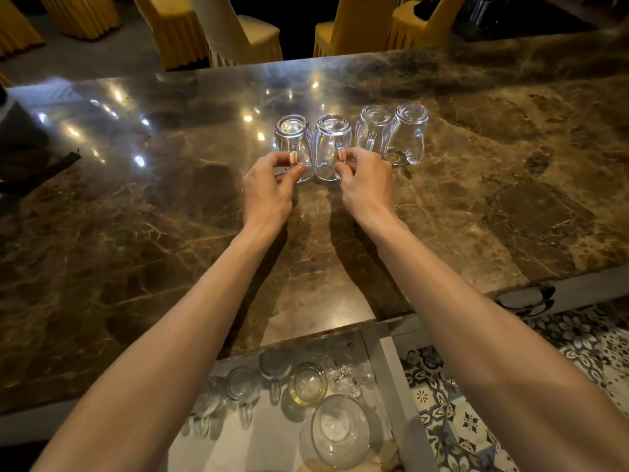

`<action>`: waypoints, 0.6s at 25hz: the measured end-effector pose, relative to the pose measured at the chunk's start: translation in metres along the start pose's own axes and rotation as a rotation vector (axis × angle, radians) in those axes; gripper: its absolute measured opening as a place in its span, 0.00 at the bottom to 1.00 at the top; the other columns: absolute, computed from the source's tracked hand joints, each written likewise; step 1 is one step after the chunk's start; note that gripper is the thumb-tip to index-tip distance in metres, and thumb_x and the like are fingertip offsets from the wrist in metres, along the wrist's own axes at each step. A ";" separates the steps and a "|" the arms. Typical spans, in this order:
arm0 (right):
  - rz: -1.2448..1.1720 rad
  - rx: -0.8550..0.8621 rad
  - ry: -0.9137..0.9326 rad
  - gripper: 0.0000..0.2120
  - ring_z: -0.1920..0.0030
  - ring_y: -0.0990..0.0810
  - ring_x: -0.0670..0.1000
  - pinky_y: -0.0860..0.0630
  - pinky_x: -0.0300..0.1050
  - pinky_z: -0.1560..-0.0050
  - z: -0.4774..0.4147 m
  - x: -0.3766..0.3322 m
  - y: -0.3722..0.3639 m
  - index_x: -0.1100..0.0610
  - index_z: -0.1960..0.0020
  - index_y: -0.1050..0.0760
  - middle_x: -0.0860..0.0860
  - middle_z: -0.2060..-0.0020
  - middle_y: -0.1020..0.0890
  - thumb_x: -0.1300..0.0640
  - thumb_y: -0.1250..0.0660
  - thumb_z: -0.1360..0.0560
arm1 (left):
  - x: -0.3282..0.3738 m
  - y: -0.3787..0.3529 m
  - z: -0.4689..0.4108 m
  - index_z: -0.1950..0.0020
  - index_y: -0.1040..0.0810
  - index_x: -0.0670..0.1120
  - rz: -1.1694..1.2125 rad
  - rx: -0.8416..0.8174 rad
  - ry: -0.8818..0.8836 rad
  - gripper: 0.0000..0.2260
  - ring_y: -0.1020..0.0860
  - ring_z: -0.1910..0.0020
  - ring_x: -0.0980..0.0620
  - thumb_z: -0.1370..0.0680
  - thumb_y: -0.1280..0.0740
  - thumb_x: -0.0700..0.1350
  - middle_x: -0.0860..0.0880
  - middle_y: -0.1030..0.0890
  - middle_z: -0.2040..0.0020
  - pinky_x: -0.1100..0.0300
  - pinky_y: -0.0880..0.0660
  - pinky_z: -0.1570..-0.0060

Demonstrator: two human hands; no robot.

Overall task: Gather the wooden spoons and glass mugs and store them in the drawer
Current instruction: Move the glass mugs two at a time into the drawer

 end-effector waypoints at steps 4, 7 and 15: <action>-0.009 0.003 0.048 0.06 0.52 0.18 0.53 0.23 0.51 0.49 0.018 -0.011 0.009 0.57 0.50 0.20 0.53 0.55 0.15 0.58 0.35 0.24 | 0.008 0.021 0.016 0.45 0.21 0.44 -0.007 0.010 -0.014 0.11 0.21 0.53 0.58 0.25 0.30 0.46 0.51 0.19 0.50 0.78 0.29 0.57; -0.029 -0.016 0.097 0.07 0.51 0.18 0.52 0.22 0.53 0.49 0.034 -0.022 0.014 0.57 0.49 0.20 0.53 0.55 0.15 0.58 0.35 0.24 | 0.014 0.040 0.030 0.45 0.20 0.45 -0.016 0.013 -0.028 0.11 0.23 0.58 0.64 0.26 0.30 0.46 0.55 0.20 0.52 0.80 0.30 0.59; -0.123 -0.044 0.171 0.08 0.52 0.17 0.51 0.19 0.54 0.52 0.098 -0.047 0.027 0.56 0.47 0.20 0.51 0.54 0.15 0.58 0.33 0.24 | 0.022 0.093 0.086 0.44 0.22 0.47 -0.029 -0.042 -0.054 0.11 0.22 0.53 0.63 0.25 0.31 0.45 0.54 0.20 0.49 0.77 0.28 0.55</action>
Point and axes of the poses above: each hand's wrist, its own z-axis away from the middle knuckle, its own y-axis out of the back of the hand, x = y × z, the point moved 6 cm from there along -z, towards the middle knuckle
